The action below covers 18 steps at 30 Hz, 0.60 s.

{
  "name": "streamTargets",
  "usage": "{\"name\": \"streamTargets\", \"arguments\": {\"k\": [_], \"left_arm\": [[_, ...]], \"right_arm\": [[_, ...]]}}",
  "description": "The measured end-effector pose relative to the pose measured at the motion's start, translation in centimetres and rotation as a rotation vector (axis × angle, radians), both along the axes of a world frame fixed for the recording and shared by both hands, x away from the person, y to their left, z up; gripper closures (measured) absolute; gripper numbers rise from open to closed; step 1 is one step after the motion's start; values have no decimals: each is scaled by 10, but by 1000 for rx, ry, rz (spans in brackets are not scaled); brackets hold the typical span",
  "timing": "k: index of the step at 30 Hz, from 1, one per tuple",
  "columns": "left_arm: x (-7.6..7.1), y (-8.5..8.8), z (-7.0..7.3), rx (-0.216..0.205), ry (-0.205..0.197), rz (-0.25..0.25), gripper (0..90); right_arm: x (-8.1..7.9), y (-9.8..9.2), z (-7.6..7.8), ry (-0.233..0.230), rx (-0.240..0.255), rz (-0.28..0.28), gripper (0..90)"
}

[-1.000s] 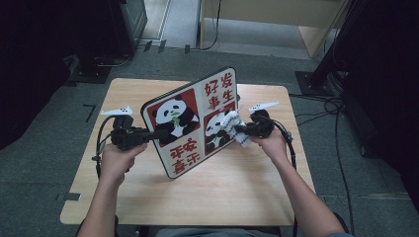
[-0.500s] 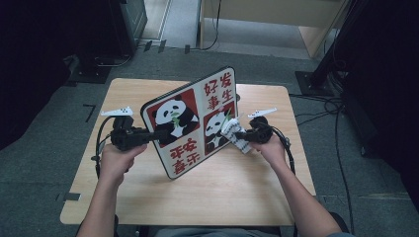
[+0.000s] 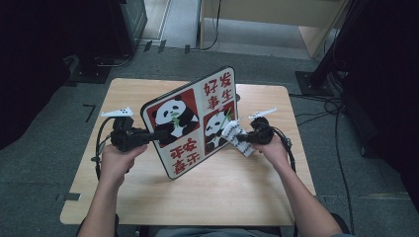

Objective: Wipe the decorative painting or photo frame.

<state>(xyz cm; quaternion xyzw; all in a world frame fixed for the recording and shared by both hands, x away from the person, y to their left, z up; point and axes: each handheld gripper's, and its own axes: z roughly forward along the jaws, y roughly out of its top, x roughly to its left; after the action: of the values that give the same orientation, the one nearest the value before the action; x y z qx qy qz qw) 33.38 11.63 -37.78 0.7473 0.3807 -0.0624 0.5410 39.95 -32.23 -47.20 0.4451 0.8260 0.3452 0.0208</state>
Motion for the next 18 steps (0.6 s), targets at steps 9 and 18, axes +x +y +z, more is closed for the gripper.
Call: {"name": "streamTargets", "arguments": {"k": [9, 18], "left_arm": [[0, 0, -1, -8, 2, 2, 750], [0, 0, 0, -5, 12, 5, 745]], "right_arm": [[-8, -5, 29, -43, 44, 32, 812], [-13, -3, 60, -107, 64, 56, 813]]}}
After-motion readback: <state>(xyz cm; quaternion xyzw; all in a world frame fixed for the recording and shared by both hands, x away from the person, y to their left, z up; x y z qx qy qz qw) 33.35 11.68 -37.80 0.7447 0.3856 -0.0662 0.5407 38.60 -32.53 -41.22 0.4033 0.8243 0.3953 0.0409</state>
